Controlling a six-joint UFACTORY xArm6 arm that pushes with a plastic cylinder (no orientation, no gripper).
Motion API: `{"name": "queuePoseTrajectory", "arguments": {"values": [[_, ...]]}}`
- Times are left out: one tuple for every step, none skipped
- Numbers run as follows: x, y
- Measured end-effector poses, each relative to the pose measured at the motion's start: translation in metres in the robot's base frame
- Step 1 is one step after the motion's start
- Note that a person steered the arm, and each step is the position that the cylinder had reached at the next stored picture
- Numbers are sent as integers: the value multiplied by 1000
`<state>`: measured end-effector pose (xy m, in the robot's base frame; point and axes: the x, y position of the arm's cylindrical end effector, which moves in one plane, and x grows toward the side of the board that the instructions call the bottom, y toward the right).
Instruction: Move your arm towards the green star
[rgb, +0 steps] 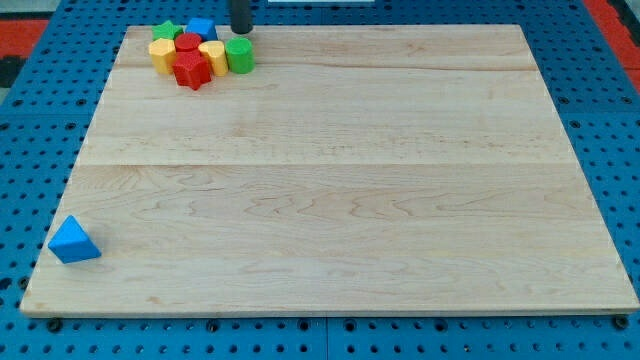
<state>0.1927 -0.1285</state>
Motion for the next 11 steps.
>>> {"name": "queuePoseTrajectory", "arguments": {"values": [[6, -21], [16, -7], [22, 52], [42, 97], [107, 121], [142, 22], [141, -144], [124, -176], [46, -165], [-1, -138], [3, -67]]}}
